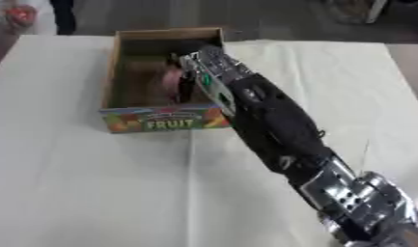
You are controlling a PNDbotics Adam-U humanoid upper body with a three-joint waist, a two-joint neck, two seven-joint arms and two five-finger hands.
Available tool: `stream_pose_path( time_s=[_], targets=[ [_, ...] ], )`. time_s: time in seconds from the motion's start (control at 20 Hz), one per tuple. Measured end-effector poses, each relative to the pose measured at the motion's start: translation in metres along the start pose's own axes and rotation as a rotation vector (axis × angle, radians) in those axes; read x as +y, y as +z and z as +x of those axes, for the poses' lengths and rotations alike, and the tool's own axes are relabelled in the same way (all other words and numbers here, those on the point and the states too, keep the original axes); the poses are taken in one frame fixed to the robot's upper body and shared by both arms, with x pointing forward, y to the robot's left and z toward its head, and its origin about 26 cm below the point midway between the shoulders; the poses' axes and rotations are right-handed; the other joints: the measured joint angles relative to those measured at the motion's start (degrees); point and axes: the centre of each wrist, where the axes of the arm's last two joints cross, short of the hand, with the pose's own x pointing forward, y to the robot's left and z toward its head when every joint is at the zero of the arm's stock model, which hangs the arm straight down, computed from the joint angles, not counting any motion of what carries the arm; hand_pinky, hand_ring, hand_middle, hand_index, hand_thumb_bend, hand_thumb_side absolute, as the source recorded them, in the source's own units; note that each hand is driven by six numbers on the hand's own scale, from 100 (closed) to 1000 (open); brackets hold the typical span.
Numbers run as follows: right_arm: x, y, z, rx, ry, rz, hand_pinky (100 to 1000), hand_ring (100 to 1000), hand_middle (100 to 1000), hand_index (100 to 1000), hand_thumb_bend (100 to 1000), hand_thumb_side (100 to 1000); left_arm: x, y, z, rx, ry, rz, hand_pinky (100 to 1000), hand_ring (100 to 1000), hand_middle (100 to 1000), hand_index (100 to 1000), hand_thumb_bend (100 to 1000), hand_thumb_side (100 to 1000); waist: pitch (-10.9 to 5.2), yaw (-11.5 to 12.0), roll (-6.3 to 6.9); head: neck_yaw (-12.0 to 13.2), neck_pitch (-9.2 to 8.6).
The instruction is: Pick up objects on the table and place them in the box.
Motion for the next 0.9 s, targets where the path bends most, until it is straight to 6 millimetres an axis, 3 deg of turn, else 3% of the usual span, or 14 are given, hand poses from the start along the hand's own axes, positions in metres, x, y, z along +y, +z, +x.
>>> stream_pose_path(
  time_s=[0.4,0.9],
  targets=[
    [-0.016,0.013,-0.002,-0.005,0.000,-0.053,781,847,763,892,403,100,0.000,0.000,0.000,0.001,0.003,0.001,701,705,640,828,100,710,-0.87,-0.4,0.51,0.0,0.06],
    [-0.042,0.046,-0.001,-0.050,0.016,-0.138,780,843,753,888,410,108,0.001,0.001,0.000,0.005,0.008,0.005,701,705,641,828,100,708,-1.83,-1.4,0.80,0.5,0.13]
  ],
)
